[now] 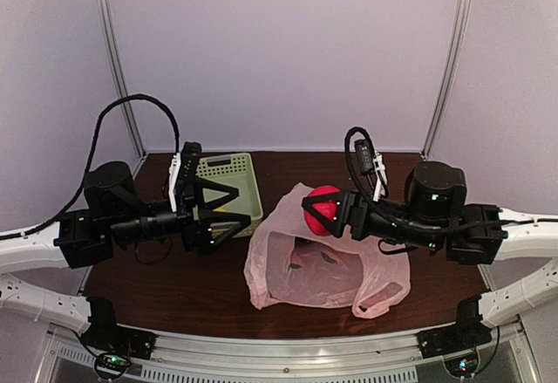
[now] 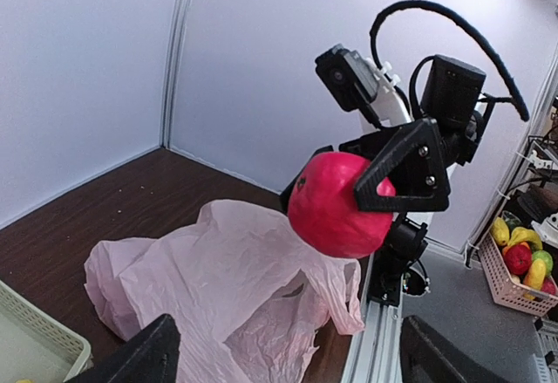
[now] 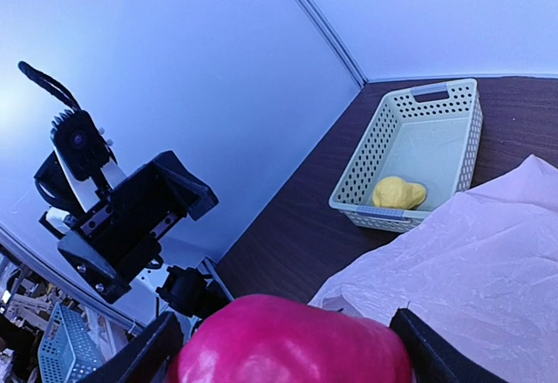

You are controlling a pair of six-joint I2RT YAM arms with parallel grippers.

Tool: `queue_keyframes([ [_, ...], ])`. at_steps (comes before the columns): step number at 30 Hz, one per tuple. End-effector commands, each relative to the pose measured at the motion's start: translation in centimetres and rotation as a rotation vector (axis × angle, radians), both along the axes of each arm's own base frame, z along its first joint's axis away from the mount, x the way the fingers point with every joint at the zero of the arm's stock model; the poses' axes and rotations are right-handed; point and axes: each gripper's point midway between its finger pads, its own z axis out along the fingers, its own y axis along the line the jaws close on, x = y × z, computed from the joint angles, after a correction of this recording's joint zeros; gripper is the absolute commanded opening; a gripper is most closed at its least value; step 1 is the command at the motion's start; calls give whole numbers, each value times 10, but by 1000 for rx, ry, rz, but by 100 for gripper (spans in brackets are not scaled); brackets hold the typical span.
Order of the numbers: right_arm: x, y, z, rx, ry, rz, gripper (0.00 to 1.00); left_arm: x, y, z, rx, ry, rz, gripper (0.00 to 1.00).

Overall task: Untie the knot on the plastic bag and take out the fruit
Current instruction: Pass from the right arm to the left

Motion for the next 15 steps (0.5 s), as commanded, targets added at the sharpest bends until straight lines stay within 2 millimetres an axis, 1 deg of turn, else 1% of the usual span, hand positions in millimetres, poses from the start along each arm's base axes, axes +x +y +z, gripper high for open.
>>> queue_keyframes([
  [1, -8, 10, 35, 123, 40, 67, 80, -7, -19, 23, -40, -147, 7, 91],
  [4, -15, 21, 39, 135, 50, 122, 80, -10, -33, 27, -45, -177, -14, 93],
  [9, -23, 36, 44, 149, 57, 195, 80, -11, -55, 28, -39, -177, -52, 98],
  [15, -26, 44, 41, 139, 65, 223, 80, -10, -67, 25, -39, -171, -66, 98],
])
